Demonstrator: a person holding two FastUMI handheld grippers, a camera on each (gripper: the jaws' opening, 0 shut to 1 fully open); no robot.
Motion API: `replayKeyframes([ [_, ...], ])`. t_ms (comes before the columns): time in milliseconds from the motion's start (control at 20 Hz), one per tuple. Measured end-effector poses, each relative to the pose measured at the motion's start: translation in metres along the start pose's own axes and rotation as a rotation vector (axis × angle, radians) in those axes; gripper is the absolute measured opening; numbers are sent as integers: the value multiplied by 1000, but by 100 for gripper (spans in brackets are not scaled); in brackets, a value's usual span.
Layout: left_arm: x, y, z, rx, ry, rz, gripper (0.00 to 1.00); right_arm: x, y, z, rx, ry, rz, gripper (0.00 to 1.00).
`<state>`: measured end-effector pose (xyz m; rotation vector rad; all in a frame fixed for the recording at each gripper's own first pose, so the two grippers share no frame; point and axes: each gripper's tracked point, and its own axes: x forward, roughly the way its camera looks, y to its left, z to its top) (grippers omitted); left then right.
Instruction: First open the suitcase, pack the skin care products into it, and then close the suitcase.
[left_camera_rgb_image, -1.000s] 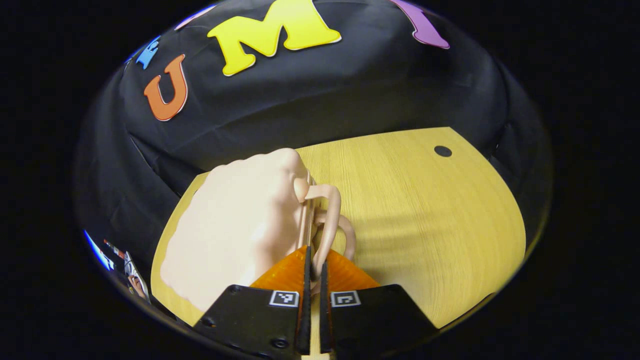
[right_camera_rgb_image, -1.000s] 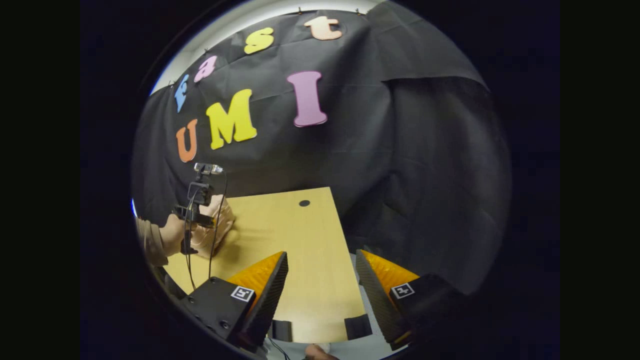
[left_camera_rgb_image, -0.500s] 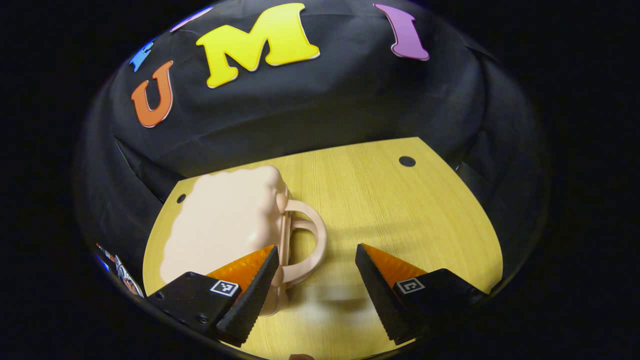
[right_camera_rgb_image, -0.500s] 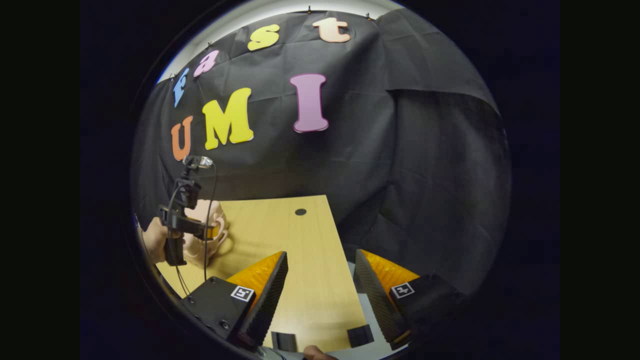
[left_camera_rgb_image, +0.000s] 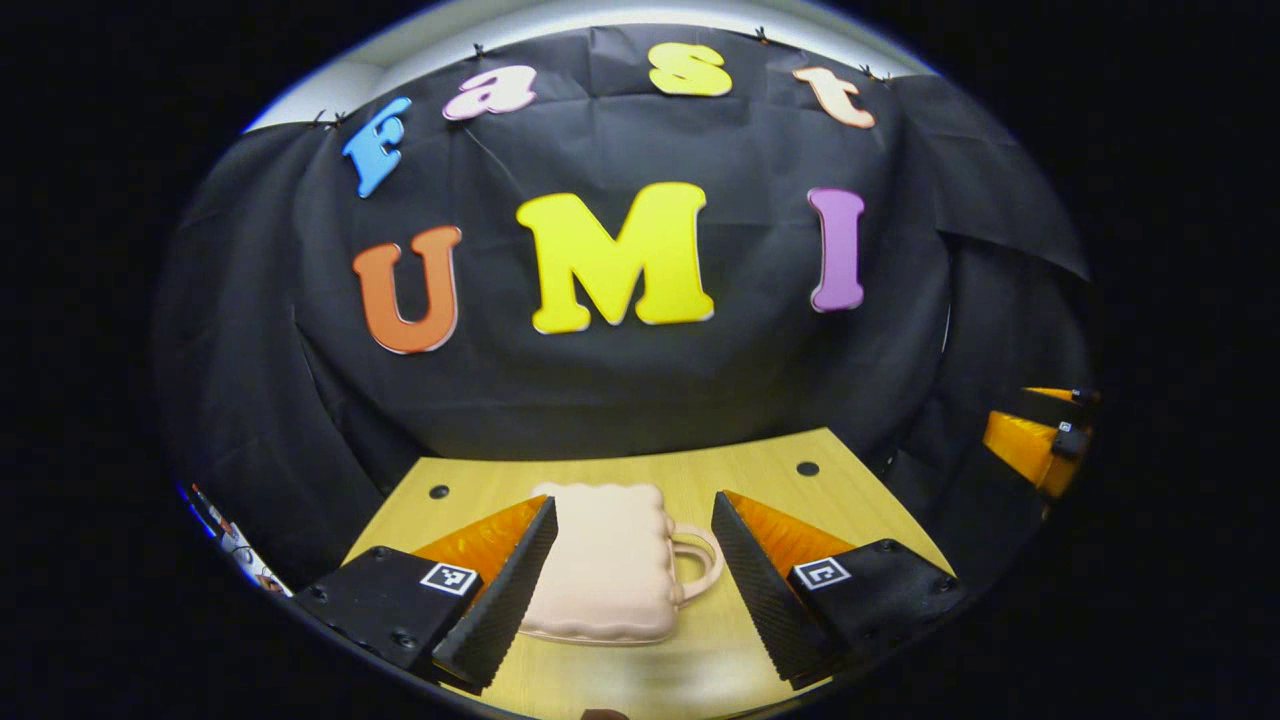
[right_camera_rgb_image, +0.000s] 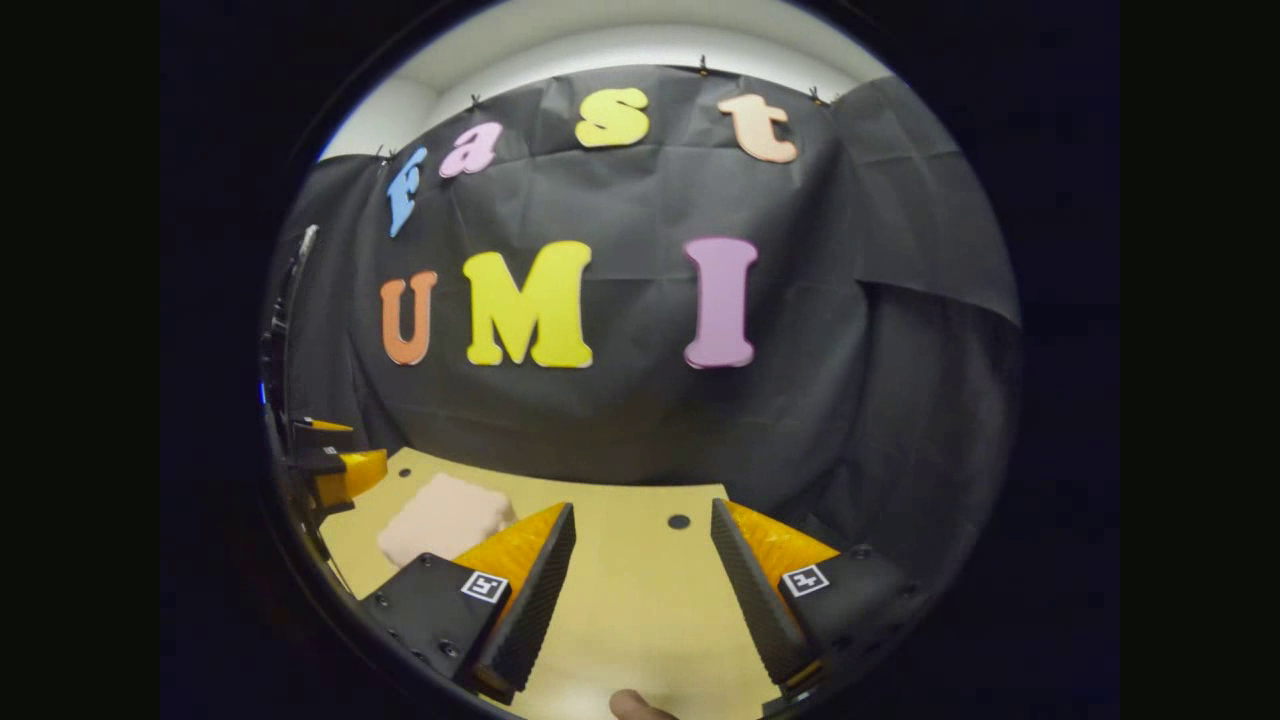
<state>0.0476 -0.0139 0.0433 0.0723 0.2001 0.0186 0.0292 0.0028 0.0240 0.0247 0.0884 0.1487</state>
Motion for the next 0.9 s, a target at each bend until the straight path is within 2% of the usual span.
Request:
replayKeyframes([
  [200,-34,50,39,-72,-111,32,98,-18,54,44,14,-85,32,80],
  [350,-60,69,50,-75,-172,53,98,-33,77,54,16,-123,17,80],
  [400,-64,69,52,-75,-195,45,98,-37,84,55,1,-138,10,77],
  [500,-72,62,52,-74,-229,27,95,-43,99,55,-26,-163,2,80],
  [550,-75,55,46,-71,-233,2,100,-46,109,52,-35,-166,10,77],
  [600,-76,47,42,-71,-231,-25,95,-47,120,49,-42,-160,36,80],
  [700,-73,34,40,-58,-225,-67,95,-48,138,44,-59,-144,82,80],
  [850,-70,33,43,-28,-234,-59,96,-45,144,48,-81,-149,95,77],
  [900,-67,32,44,-26,-233,-56,95,-45,143,49,-83,-149,96,80],
])
